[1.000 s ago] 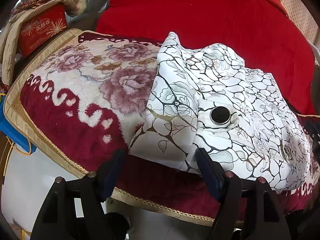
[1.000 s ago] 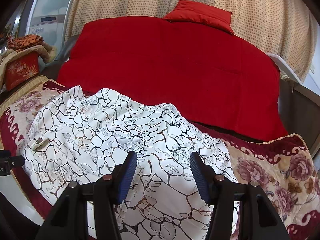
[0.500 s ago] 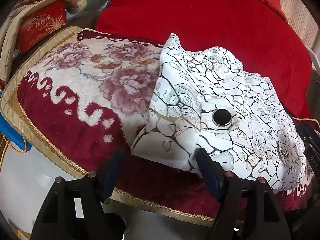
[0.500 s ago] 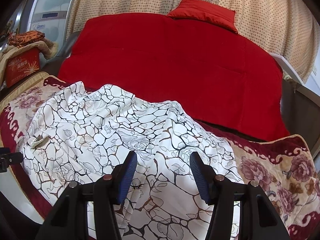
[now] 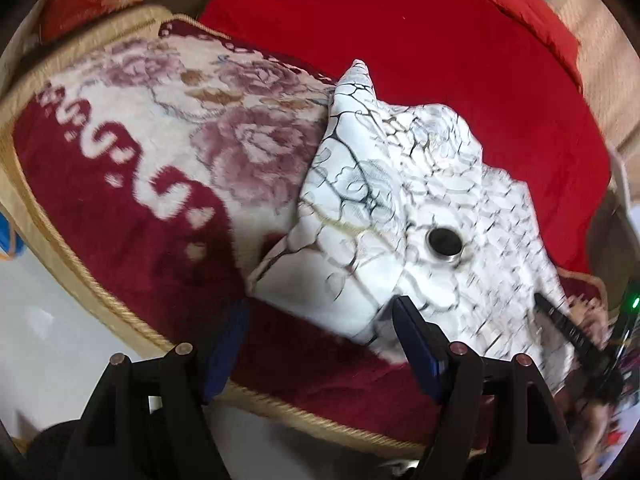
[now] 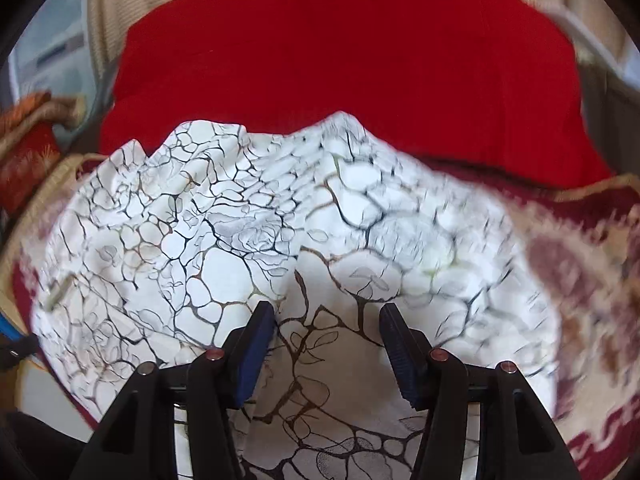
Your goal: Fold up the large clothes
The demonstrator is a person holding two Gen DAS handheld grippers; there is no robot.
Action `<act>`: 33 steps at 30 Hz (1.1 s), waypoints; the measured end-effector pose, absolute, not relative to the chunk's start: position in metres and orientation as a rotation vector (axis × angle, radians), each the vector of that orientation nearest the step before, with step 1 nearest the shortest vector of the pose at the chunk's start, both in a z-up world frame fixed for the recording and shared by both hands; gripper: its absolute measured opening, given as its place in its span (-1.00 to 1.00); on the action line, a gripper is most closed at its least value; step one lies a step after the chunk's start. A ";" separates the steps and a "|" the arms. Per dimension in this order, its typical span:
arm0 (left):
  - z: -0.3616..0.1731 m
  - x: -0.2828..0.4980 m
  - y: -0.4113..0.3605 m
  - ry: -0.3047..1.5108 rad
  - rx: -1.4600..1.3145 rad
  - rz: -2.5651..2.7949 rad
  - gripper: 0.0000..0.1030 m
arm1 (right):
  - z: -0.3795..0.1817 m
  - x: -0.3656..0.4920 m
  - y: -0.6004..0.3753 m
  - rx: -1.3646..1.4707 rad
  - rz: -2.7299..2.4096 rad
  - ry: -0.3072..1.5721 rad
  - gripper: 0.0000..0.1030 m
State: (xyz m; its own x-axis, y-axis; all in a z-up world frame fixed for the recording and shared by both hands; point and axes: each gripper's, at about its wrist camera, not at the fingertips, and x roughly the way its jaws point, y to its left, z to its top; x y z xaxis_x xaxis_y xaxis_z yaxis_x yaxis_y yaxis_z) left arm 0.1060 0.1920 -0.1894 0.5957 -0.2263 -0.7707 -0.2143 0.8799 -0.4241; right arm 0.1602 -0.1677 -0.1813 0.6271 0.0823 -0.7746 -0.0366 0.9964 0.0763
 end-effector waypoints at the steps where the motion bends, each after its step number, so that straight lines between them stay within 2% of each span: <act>1: -0.191 0.110 0.194 0.943 -0.556 -0.021 0.45 | -0.181 0.160 -0.172 0.079 0.077 0.895 0.15; 7: -0.205 0.122 0.210 0.868 -0.880 -0.051 0.42 | -0.183 0.158 -0.177 0.124 0.097 0.907 0.15; 8: -0.206 0.123 0.212 0.849 -0.919 -0.051 0.26 | -0.183 0.158 -0.176 0.120 0.097 0.906 0.15; 9: -0.206 0.124 0.213 0.831 -0.952 -0.049 -0.01 | -0.183 0.158 -0.175 0.118 0.098 0.905 0.15; 11: -0.208 0.126 0.212 0.813 -0.992 -0.046 -0.13 | -0.182 0.157 -0.175 0.118 0.101 0.906 0.15; 13: -0.210 0.125 0.209 0.799 -1.001 -0.029 -0.13 | -0.182 0.157 -0.176 0.122 0.107 0.908 0.15; 14: -0.211 0.124 0.206 0.790 -0.998 -0.018 -0.11 | -0.182 0.158 -0.177 0.123 0.109 0.908 0.15; 16: -0.214 0.119 0.203 0.779 -0.989 -0.005 0.09 | -0.182 0.157 -0.177 0.120 0.111 0.907 0.15; 17: -0.216 0.118 0.202 0.798 -0.991 -0.002 0.39 | -0.181 0.157 -0.177 0.120 0.113 0.907 0.15; 18: -0.219 0.114 0.206 0.823 -1.009 -0.005 0.47 | -0.181 0.156 -0.178 0.119 0.116 0.906 0.15; 21: -0.226 0.098 0.203 0.823 -1.050 0.010 0.49 | -0.181 0.156 -0.178 0.117 0.123 0.905 0.15; 24: -0.226 0.101 0.200 0.822 -1.050 0.024 0.59 | -0.181 0.154 -0.178 0.111 0.123 0.902 0.15; 31: -0.227 0.130 0.208 0.772 -1.184 -0.013 0.57 | -0.180 0.154 -0.178 0.109 0.128 0.898 0.15; 32: -0.227 0.135 0.207 0.778 -1.193 -0.023 0.39 | -0.180 0.153 -0.178 0.107 0.129 0.897 0.15; 33: -0.227 0.137 0.206 0.781 -1.197 -0.029 0.00 | -0.180 0.153 -0.178 0.105 0.128 0.897 0.15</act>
